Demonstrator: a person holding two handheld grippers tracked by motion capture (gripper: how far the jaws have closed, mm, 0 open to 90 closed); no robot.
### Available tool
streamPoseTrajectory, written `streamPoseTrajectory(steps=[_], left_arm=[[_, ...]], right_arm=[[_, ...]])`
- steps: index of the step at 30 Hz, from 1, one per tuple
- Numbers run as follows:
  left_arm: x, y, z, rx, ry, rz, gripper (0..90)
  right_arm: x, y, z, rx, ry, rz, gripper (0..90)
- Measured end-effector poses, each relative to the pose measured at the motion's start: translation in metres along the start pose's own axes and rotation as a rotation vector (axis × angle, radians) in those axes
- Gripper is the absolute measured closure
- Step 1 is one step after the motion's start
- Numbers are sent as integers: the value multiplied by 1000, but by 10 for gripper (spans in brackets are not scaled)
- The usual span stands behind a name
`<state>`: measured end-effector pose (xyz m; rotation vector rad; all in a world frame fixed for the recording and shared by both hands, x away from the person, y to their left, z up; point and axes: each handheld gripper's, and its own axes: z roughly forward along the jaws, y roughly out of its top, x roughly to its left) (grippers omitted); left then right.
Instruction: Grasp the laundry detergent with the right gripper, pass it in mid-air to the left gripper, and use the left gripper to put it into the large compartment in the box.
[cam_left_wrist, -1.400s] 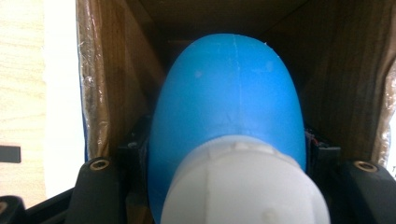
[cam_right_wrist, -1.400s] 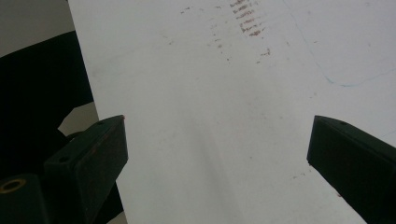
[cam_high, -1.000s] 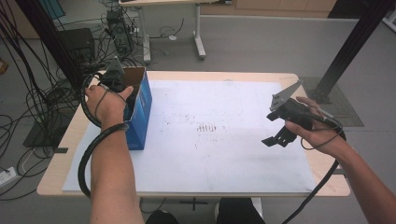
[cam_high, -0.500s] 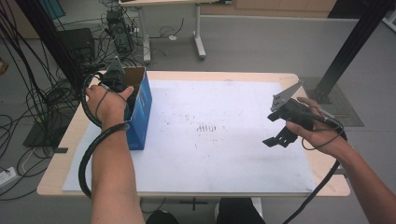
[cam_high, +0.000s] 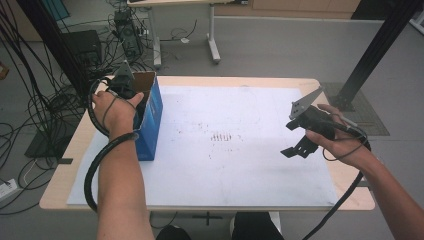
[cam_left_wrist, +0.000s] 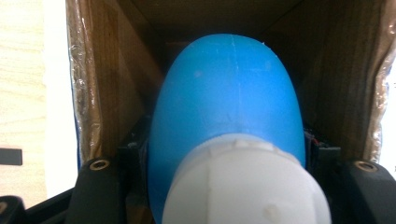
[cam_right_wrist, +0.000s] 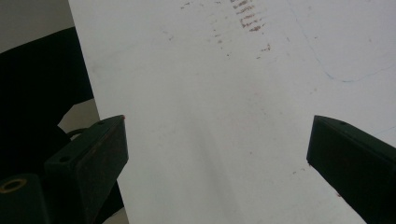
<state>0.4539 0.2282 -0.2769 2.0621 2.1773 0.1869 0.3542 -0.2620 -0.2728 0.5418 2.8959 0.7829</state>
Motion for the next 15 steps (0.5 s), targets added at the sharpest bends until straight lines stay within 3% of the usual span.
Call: streamPoseTrajectory(steps=[15], left_arm=[[0,0,0,-2,1,-4,367]], right_arm=[[-1,-2,0,-1,1,4,53]])
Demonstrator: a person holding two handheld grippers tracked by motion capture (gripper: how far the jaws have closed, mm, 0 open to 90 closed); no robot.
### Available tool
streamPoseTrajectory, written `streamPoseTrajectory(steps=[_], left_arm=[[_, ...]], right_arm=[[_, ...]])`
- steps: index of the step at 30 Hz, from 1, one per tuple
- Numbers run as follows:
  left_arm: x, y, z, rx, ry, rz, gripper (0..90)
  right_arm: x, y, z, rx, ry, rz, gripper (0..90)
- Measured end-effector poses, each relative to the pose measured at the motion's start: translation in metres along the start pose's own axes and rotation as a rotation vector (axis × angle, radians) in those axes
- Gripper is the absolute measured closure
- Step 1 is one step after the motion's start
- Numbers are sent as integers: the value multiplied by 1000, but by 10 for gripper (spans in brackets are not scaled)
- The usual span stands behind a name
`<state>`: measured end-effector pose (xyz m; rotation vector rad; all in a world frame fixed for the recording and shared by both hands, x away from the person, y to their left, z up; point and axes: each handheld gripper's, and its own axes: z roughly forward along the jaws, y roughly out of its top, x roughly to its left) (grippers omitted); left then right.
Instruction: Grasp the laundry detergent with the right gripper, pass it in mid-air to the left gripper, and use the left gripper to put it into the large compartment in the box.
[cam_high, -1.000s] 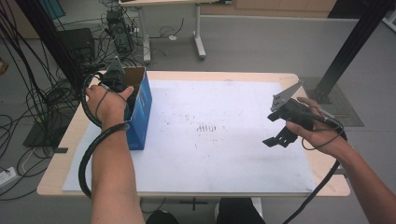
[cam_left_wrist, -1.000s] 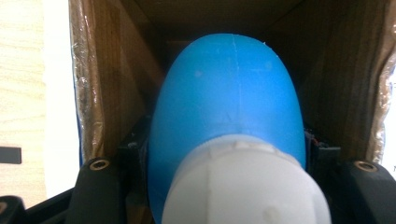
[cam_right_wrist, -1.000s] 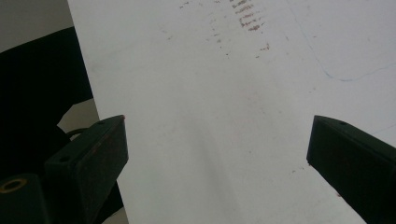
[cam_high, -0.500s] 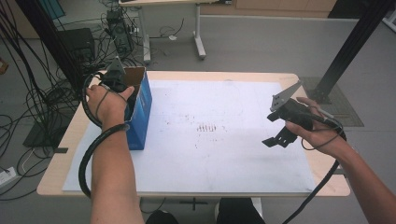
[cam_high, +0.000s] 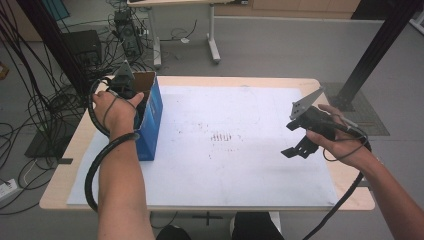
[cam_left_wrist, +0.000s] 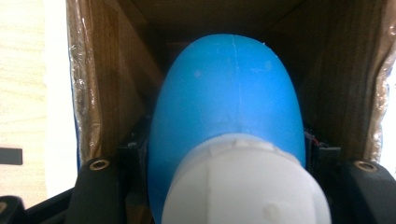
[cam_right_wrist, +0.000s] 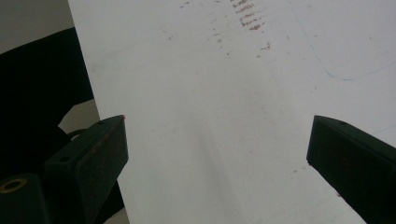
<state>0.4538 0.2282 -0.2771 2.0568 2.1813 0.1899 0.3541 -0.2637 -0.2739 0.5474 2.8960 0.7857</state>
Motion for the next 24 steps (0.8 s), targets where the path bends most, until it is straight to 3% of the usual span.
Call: streamPoseTrajectory(steps=[24], left_arm=[[-1,0,0,0,0,3,367]], right_arm=[[-1,2,-3,6,-8,-7,53]])
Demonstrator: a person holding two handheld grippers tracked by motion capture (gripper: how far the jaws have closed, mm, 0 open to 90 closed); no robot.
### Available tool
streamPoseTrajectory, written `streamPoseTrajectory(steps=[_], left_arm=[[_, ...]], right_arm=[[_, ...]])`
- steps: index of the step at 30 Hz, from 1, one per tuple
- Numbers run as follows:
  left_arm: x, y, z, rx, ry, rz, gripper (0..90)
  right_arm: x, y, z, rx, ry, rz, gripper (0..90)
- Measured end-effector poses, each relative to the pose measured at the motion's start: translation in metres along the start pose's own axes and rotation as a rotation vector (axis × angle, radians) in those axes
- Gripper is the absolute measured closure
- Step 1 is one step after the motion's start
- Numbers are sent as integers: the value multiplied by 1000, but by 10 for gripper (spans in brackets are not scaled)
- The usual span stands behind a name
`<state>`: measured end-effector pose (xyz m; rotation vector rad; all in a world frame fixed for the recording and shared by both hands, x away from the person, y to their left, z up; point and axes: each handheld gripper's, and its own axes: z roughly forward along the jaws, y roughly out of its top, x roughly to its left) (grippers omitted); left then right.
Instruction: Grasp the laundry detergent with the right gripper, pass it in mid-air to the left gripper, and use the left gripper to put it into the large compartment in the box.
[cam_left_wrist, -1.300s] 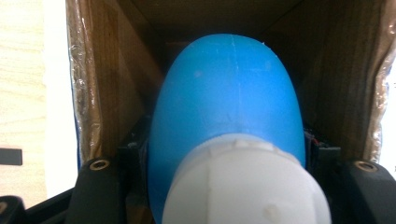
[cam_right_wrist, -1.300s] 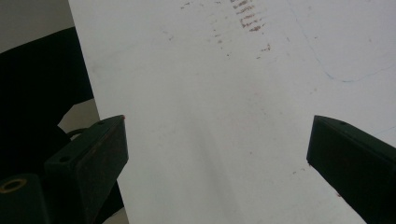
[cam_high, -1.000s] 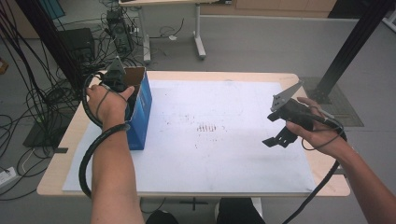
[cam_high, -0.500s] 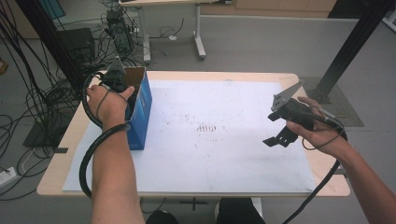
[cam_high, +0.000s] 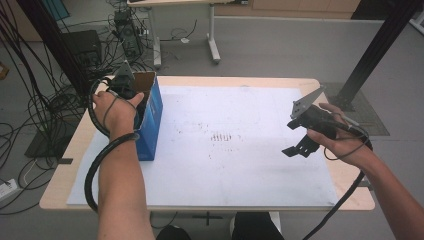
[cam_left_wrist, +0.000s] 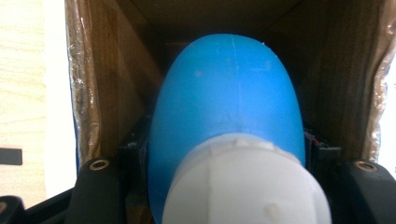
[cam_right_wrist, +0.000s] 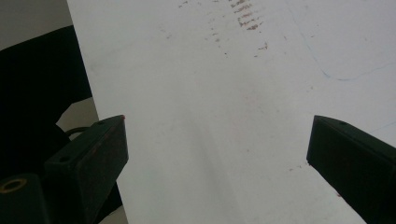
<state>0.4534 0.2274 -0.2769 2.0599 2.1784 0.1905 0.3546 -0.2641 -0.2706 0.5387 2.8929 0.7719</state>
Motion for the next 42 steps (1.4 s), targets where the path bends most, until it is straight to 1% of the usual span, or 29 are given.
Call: streamPoseTrajectory(steps=[5,24,33,42], left_arm=[[-1,0,0,-2,3,4,367],[-1,0,1,-6,0,3,365],[0,0,1,-6,-9,-1,361],[-2,1,1,-5,-2,8,361]], right_arm=[[-1,0,-1,-7,-2,1,53],[0,0,1,-3,3,-1,53],[0,1,1,-1,4,-5,53],[0,0,2,-2,8,-2,53]])
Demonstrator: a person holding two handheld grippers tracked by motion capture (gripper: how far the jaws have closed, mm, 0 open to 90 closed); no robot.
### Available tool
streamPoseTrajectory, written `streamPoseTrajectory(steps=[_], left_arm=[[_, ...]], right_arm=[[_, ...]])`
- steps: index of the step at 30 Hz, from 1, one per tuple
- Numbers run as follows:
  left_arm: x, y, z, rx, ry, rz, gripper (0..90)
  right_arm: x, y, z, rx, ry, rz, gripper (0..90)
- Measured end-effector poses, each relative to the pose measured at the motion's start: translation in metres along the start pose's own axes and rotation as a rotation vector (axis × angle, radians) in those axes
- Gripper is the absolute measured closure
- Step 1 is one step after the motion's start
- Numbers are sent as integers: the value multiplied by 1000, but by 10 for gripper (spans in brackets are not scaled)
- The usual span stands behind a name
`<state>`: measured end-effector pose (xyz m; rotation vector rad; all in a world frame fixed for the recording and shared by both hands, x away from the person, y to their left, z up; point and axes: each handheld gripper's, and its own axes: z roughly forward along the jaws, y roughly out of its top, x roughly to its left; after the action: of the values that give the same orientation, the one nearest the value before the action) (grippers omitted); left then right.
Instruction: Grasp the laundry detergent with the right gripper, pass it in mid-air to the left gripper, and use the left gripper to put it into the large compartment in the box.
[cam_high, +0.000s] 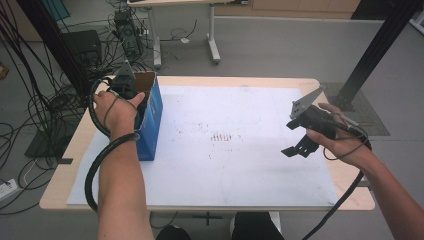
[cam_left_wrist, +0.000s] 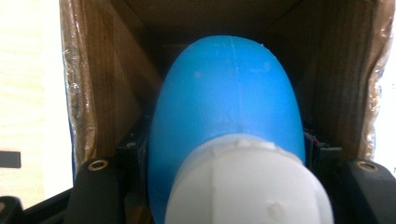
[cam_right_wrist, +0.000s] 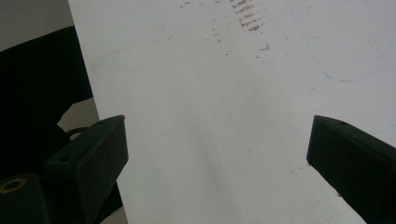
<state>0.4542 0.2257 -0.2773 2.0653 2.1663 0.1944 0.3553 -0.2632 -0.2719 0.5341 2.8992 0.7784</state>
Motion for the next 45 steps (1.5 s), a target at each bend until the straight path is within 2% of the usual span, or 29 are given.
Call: streamPoseTrajectory(steps=[15,30,34,45], left_arm=[[1,0,-1,5,-11,-2,353],[1,-1,-1,-2,-4,7,325],[0,0,-4,-18,11,-4,302],[2,-1,-8,-5,2,-11,292]], right_arm=[[1,2,0,3,2,-6,53],[1,3,-1,8,2,-10,54],[1,4,-1,5,0,-11,53],[1,5,-1,2,4,-14,54]])
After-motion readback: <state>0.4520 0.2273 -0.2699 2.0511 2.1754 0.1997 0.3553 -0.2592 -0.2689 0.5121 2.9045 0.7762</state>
